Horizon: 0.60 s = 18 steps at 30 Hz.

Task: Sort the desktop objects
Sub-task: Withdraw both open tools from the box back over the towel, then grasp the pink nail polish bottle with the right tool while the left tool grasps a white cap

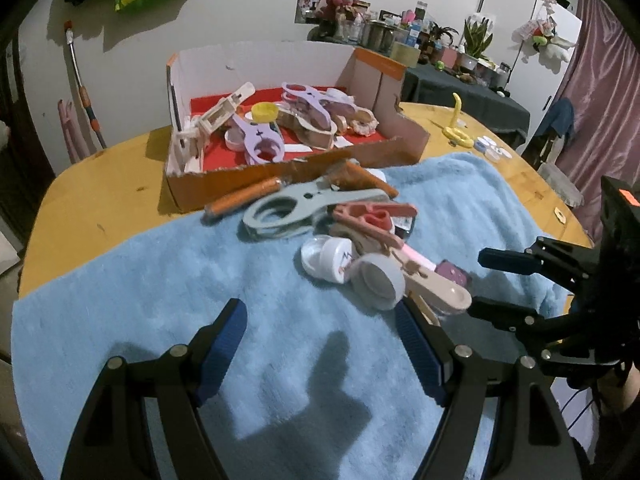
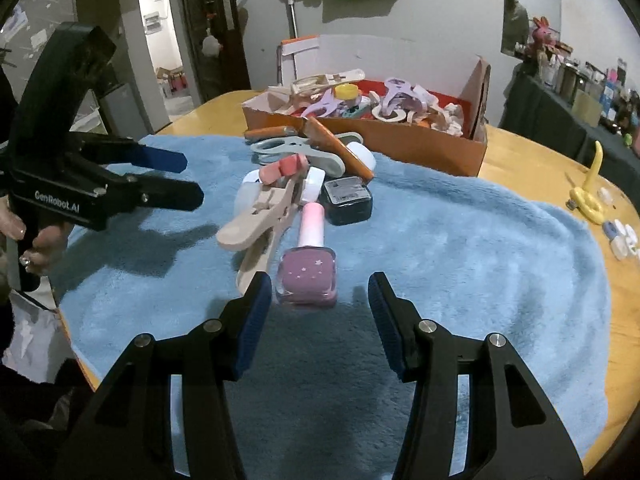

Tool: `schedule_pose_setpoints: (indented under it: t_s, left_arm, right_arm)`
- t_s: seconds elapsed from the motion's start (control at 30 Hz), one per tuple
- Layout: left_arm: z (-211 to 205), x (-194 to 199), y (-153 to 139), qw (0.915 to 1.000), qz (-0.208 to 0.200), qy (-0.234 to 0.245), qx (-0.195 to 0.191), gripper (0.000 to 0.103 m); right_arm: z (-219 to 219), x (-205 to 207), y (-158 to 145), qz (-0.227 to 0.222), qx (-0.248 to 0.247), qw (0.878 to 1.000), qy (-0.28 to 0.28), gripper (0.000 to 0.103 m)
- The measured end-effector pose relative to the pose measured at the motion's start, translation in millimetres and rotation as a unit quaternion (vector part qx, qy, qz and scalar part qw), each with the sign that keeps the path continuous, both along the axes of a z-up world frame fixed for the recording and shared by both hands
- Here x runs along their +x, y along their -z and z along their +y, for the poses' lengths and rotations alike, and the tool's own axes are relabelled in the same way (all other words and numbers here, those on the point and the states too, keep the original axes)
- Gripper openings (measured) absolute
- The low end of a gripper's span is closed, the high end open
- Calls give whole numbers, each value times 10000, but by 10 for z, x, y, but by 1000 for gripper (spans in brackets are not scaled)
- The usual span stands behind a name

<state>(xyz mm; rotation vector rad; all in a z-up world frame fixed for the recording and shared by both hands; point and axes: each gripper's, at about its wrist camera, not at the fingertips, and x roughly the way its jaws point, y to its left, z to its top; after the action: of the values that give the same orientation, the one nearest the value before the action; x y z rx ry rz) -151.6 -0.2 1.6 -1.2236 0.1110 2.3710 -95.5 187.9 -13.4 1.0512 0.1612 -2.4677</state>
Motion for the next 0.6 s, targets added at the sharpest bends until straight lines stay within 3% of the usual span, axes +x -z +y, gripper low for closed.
schedule_pose_setpoints:
  t_s: [0.1,0.17,0.37,0.5,0.6]
  left_arm:
    - [11,43,19,9999,-30,41,105,78]
    - [30,74,26,9999,-14,75,126,78]
    - [100,122,34,9994,-13,212,262,78]
    - [182,110,78,9992,-71,271,287,65]
    - [257,86,144,9993,-104,248,265,61]
  right_arm:
    - [-56,0,28,0,22,10000,-42,47]
    - [-90,-16,53,-6,90,10000,-32,37]
    - [-135,-71,104,-36,194,9998,4,37]
    - [-157,-98,153,-96,246,9996,29,37]
    - [-158,-89,172,-89,274,9996,18,34]
